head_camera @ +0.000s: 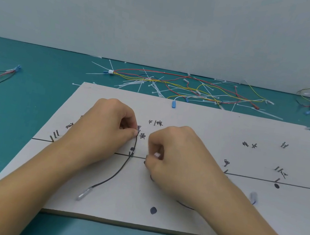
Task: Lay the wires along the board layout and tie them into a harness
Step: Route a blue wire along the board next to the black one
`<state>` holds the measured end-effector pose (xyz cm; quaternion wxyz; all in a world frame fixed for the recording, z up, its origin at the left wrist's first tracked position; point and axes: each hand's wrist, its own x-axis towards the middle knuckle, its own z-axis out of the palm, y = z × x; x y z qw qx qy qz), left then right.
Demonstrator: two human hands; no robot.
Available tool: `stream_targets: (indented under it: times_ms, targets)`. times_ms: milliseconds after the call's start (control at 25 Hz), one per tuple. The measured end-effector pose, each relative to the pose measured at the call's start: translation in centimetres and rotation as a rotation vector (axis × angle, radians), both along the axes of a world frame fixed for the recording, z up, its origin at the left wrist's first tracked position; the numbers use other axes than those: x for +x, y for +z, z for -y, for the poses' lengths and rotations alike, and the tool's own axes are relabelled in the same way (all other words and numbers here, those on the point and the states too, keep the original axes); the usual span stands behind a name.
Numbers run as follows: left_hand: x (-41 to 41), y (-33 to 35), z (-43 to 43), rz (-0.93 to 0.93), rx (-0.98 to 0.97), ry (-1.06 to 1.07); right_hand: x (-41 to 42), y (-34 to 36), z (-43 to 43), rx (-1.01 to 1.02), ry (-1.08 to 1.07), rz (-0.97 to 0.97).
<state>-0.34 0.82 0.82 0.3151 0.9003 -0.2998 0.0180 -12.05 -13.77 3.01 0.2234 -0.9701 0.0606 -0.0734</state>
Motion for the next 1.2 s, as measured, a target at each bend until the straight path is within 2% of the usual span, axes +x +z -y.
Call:
stream_targets:
  times_ms: [120,200,320,520,680,840,1080,1200]
  targets:
    - [0.0,-0.1,-0.1,0.004,-0.006,0.004,-0.2,1.6,1.8,0.058,-0.091,0.120]
    - [-0.1,-0.1,0.0,0.007,-0.002,-0.004,-0.4,1.9,2.0,0.095,-0.038,0.029]
    - [-0.1,0.0,0.0,0.003,-0.019,-0.020,-0.5,0.4,0.6,-0.006,0.061,-0.114]
    - [0.0,-0.1,0.1,0.009,-0.013,-0.032,0.3,-0.2,-0.7,-0.075,0.005,-0.107]
    - [-0.1,0.0,-0.2,-0.008,-0.040,-0.055,1.0,-0.1,-2.1,-0.106,0.042,-0.113]
    - [-0.7,-0.1,1.0,-0.014,-0.063,-0.083,0.7,0.4,-0.8,-0.121,-0.006,-0.144]
    - [-0.9,-0.5,2.5,0.022,-0.020,-0.097,0.0,0.4,1.5,-0.106,-0.035,-0.158]
    - [-1.2,-0.2,2.2,-0.001,-0.033,-0.133,-0.3,0.5,1.9,-0.032,-0.006,-0.072]
